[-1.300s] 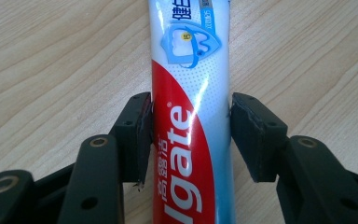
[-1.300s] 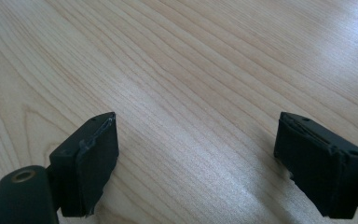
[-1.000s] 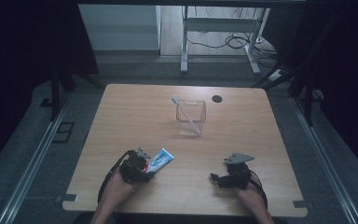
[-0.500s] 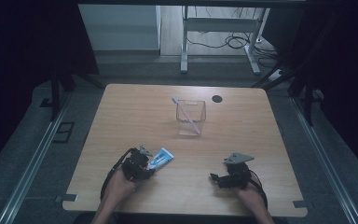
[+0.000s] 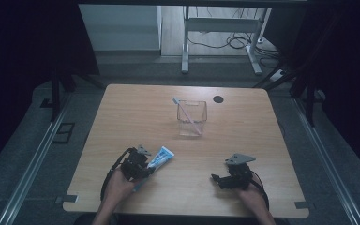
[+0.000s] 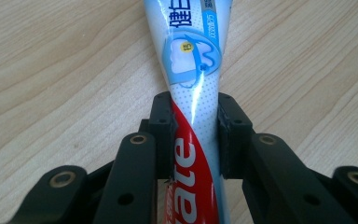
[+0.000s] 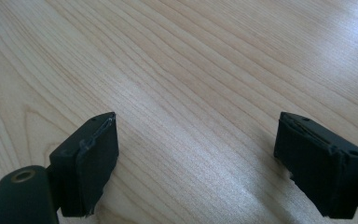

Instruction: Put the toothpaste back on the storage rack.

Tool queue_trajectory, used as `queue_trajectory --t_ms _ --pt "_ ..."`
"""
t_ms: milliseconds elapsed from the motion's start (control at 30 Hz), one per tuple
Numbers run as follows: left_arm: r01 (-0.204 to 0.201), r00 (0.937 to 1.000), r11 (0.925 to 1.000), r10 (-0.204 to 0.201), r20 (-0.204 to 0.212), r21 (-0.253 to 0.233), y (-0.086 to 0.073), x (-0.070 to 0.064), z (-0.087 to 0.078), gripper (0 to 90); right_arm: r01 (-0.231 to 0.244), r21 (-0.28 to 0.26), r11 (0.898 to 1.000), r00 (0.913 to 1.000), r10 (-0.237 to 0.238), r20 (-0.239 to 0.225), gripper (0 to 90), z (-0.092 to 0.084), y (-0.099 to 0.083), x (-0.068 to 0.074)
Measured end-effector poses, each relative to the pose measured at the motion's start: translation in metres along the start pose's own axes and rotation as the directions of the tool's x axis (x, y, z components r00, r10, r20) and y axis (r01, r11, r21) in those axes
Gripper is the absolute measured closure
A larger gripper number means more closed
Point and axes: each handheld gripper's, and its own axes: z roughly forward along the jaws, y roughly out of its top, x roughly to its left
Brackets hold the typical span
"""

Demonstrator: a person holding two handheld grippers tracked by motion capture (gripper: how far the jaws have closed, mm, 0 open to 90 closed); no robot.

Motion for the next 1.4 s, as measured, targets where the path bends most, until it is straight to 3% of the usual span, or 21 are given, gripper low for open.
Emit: queue_trajectory --t_ms 667,1200,1400 --pt "-0.034 0.9993 0.9952 0.035 0.012 -0.092 0.027 -0.005 -0.015 72.8 0.003 -0.001 1.0 1.0 -0.003 0.0 13.5 0.0 0.0 0.0" --pt "-0.104 0.9944 0.9878 0.106 0.006 -0.116 0.062 -0.016 -0.031 72.7 0.005 -0.001 1.0 1.0 -0.005 0.0 13.5 0.0 0.0 0.0" --pt "-0.113 0.9935 0.9858 0.114 0.001 -0.124 0.072 -0.019 -0.035 72.8 0.006 0.001 1.0 1.0 -0.006 -0.002 13.5 0.0 0.0 -0.001"
